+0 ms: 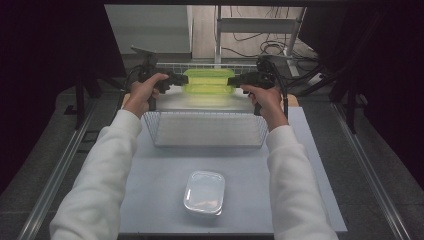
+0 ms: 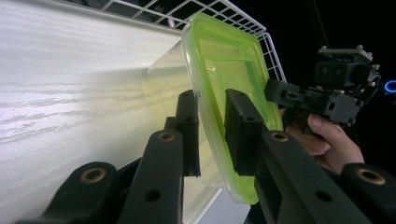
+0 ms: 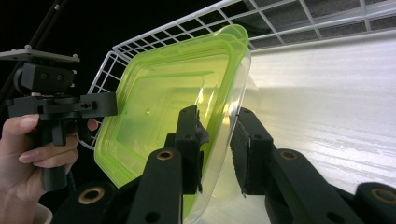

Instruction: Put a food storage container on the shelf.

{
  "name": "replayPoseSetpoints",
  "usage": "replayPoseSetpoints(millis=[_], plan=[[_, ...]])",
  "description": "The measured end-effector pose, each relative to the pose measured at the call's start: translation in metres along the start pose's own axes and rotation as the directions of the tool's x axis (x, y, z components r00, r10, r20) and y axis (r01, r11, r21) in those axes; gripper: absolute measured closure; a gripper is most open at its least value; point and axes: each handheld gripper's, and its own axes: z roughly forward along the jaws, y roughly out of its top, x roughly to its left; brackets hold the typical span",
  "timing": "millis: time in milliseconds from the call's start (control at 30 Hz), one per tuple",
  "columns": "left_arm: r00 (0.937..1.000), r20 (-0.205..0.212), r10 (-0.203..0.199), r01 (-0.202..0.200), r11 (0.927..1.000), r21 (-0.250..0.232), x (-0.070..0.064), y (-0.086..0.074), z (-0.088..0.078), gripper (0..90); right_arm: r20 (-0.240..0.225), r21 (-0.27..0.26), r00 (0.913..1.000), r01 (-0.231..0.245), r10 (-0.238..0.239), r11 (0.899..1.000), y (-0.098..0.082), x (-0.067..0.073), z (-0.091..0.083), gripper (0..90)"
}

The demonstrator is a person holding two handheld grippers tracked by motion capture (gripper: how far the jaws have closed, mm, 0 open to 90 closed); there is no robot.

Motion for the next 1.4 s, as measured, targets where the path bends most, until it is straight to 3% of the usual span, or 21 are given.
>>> replayPoseSetpoints(millis=[267,433,567,767,1000,1033,1133,1200,1300,1400], plan=[[0.9996,0.015,-0.024,0.024,0.9996,-0.014,0.003,0.0,0.001,75.9,-0.017,-0.017,0.9989,-0.044,0.044,0.999,-0.001,-0.004,0.001,71.6],[0.9998,0.01,-0.018,0.018,0.9997,-0.016,0.002,0.0,0.001,75.6,-0.009,-0.022,0.9992,-0.04,0.04,0.999,-0.001,-0.003,0.001,71.2],[0.9998,-0.022,0.002,-0.002,0.9996,-0.03,-0.001,-0.001,0.001,74.2,0.015,-0.029,0.9996,-0.023,0.023,0.999,-0.002,-0.001,0.001,66.6],[0.9948,-0.089,0.05,-0.057,0.9954,-0.077,-0.007,0.0,-0.004,56.4,0.04,-0.066,0.9992,0.013,-0.01,0.998,-0.002,0.003,-0.004,50.5],[0.9824,-0.094,0.161,-0.172,0.978,-0.118,-0.025,-0.004,-0.017,42.6,0.088,-0.118,0.9927,0.093,-0.083,0.989,-0.004,0.013,-0.019,42.2],[0.9779,-0.102,0.182,-0.194,0.9737,-0.119,-0.028,-0.005,-0.019,41.6,0.089,-0.123,0.9917,0.103,-0.093,0.987,-0.004,0.015,-0.022,41.1],[0.9556,-0.162,0.246,-0.269,0.9531,-0.139,-0.039,-0.013,-0.026,39.0,0.1,-0.121,0.9865,0.141,-0.13,0.983,-0.007,0.021,-0.028,39.5],[0.9418,-0.175,0.287,-0.313,0.9389,-0.143,-0.047,-0.019,-0.03,37.3,0.109,-0.118,0.9808,0.174,-0.162,0.978,-0.01,0.027,-0.032,38.2],[0.9163,-0.18,0.358,-0.384,0.9127,-0.14,-0.059,-0.03,-0.038,36.4,0.128,-0.112,0.9678,0.231,-0.217,0.966,-0.015,0.037,-0.04,36.7],[0.9,-0.171,0.401,-0.425,0.8939,-0.142,-0.068,-0.042,-0.047,35.6,0.133,-0.114,0.9565,0.275,-0.26,0.955,-0.022,0.044,-0.05,36.0]])
